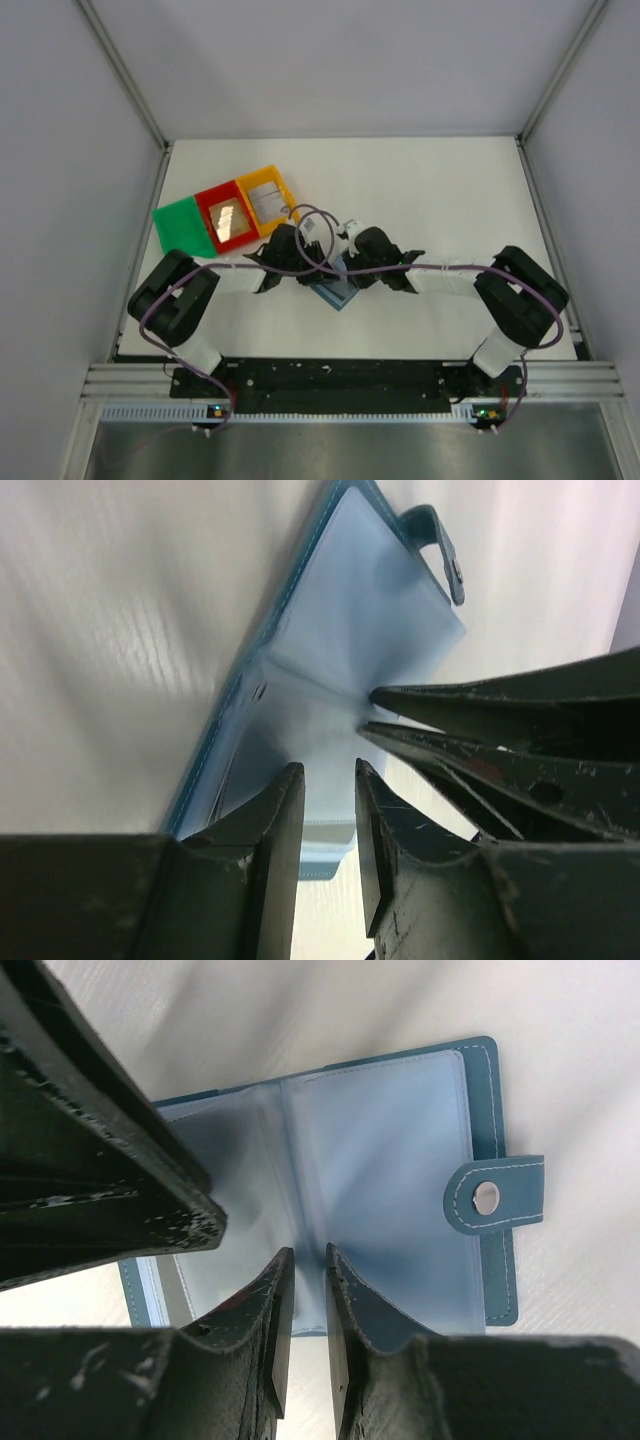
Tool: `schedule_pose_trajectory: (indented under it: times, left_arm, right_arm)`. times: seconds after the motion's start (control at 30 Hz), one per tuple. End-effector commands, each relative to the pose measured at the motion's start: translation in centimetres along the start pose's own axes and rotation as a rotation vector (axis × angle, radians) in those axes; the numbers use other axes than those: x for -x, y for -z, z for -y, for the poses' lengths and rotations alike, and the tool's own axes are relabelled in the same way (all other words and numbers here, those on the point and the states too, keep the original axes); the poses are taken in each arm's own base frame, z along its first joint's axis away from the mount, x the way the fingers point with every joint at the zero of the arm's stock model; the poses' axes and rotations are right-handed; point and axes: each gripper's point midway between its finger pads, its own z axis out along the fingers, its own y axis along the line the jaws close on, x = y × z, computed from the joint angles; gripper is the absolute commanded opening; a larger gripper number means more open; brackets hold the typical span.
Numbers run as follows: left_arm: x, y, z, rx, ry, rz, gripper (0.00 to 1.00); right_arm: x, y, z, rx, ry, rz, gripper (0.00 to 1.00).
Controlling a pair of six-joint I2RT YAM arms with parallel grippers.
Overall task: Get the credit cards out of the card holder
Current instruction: Remove the credit card from the card holder.
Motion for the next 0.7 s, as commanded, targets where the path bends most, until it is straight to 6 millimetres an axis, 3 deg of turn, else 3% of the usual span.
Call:
schedule_pose_trajectory:
  times: [0.0,0.17,0.37,0.67]
  left_arm:
    - [0.1,-1.3,-0.8,0.023,-0.017,-0.014,0.32]
    - [-0.3,-1.4,-1.5,0.043,-0.021,-0.030,0.31]
    - [-0.4,-1.3,-1.7,0.051,-0.032,-0.038,0.31]
    - [-0.3,-1.4,-1.2,0.038,-0.035,-0.043,0.31]
  right_arm:
    - [0.6,0.2,-0.5,0.034,-0.011,0.009,0.18]
    - [2.5,2.1,-0.9,0.038,0.056,0.068,0.26]
    - [1.6,4.3,-2.4,0.045,0.347,0.046,0.45]
    - [-1.0,4.1,-3.7,0.103,0.531,-0.053,0.45]
